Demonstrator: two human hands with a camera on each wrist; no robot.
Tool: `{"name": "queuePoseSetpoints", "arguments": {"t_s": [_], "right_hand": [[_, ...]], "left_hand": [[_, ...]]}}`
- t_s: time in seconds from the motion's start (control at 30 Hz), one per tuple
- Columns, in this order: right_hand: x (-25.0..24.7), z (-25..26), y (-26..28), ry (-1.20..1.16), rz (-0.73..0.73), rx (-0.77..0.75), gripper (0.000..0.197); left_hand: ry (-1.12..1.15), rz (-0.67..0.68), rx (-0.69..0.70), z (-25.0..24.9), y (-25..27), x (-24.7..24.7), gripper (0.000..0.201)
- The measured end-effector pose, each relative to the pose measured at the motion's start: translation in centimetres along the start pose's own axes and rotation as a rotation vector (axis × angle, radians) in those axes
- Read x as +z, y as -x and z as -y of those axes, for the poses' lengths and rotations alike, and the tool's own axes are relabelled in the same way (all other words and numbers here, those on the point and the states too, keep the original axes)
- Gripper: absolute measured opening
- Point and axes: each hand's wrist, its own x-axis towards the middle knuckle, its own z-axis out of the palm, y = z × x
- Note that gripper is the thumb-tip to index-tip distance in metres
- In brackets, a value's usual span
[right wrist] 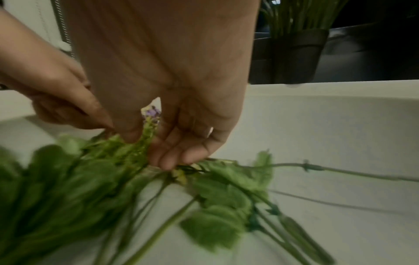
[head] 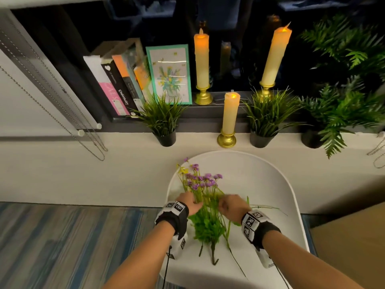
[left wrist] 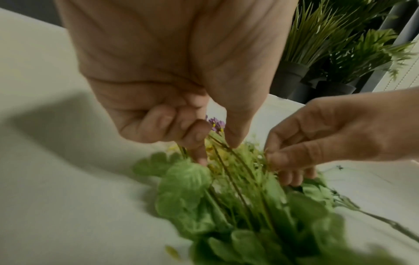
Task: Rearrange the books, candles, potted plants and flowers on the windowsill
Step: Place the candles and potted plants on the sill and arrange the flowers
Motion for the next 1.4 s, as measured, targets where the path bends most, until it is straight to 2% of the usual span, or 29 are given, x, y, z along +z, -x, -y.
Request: {"name": "queuePoseSetpoints", "arguments": {"t_s": [0.1,0.2,0.33,0.5,0.73,0.8,1.07,1.2,1.3,1.4], "right_hand": [[1.6,1.8,0.2,-0.005,0.097,0.011,0.039],[2.5,2.4,0.0,-0.044,0.09,0.036,0.045],[1.4,2.5,-0.3,-0.129,0.041,0.02,0.02],[-1.2,2.4,-0.3,-0.287,-0.019,0.021,0.025],[-4.5,0.7,0.7,-0.201,-0.038,0.052,0.026],[-5.0,0.1,0.9,-0.196,-0.072,0.077,0.021],[-5.7,-0.3,1.3,-0.418,-0.149,0.078,0.031],[-5.6,-0.3,1.1,-0.387,-0.166,0.117,0.036],[-5.3,-1.0,1.0,-0.438,-0.145,0.158,0.036],[-5.3,-1.4,1.2,-0.603,-0.141,0.111,0.025]], "left_hand": [[0.044,-0.038,0.083,-0.2,0.1,0.8,0.03],[0.108,-0.096,0.157,-0.2,0.4,0.8,0.03],[0.183,-0.138,0.252,0.0,0.6,-0.1,0.03],[0.282,-0.187,0.341,-0.8,1.2,-1.4,0.028],[0.392,-0.142,0.383,-2.3,2.1,-2.1,0.024],[0.421,-0.154,0.401,-2.8,2.3,-2.0,0.021],[0.536,-0.156,0.494,-4.4,2.9,-3.1,0.013],[0.627,-0.121,0.543,-5.4,3.7,-3.9,0.005],[0.741,-0.061,0.548,-6.0,4.3,-4.2,0.02],[0.73,-0.047,0.559,-5.9,4.5,-3.9,0.026]]}}
